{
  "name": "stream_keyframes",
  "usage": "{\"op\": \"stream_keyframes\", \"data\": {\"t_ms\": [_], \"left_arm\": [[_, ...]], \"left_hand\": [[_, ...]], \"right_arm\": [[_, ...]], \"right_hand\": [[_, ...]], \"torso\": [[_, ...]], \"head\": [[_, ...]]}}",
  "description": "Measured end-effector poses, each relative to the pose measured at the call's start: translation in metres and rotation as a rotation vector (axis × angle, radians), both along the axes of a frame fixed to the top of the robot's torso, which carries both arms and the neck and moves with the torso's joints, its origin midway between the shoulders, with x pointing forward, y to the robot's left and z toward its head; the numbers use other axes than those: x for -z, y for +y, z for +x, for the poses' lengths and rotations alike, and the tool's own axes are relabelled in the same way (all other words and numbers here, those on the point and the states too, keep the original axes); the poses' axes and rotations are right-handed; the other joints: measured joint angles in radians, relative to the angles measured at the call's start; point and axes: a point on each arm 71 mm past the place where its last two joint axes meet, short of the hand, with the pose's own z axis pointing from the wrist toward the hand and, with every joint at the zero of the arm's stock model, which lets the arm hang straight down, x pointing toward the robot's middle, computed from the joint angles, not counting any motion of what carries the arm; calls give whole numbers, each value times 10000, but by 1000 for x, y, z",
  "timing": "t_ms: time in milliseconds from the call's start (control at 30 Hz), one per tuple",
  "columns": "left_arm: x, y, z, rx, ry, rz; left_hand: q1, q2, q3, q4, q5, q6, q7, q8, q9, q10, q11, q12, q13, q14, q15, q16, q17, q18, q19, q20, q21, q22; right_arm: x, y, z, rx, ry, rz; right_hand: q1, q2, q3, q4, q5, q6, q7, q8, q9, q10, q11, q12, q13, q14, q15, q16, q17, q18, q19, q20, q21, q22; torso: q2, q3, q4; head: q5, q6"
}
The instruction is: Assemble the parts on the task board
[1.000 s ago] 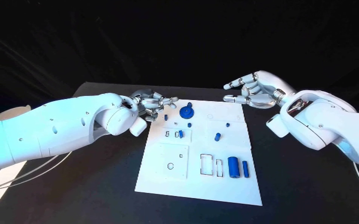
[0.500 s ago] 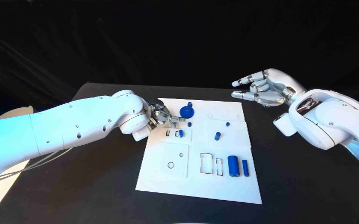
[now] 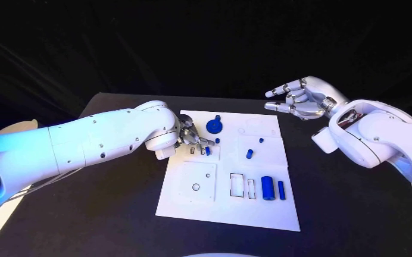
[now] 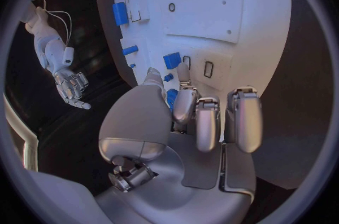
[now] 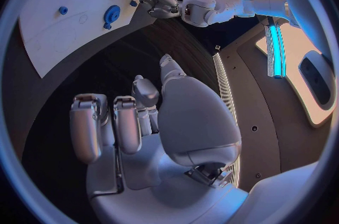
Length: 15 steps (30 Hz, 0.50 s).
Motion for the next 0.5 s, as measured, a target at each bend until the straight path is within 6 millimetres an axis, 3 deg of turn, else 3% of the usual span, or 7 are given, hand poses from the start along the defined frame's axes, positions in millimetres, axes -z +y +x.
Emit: {"op": "stream_keyframes", "data": {"t_ms": [500], "left_arm": [[1, -12, 2, 535, 127, 554]], "left_hand": [[97, 97, 0, 0, 0, -147, 0, 49, 195, 0, 0, 0, -34, 0, 1, 0, -1, 1, 0, 1, 0, -2]], "right_arm": [[2, 1, 2, 94, 43, -54]], "right_hand": [[0, 0, -42, 42, 41, 0, 0, 0, -1, 0, 0, -43, -45, 0, 0, -40, -2, 1, 0, 0, 0, -2]], "torso": [[7, -4, 0]], "head": [[12, -76]]}}
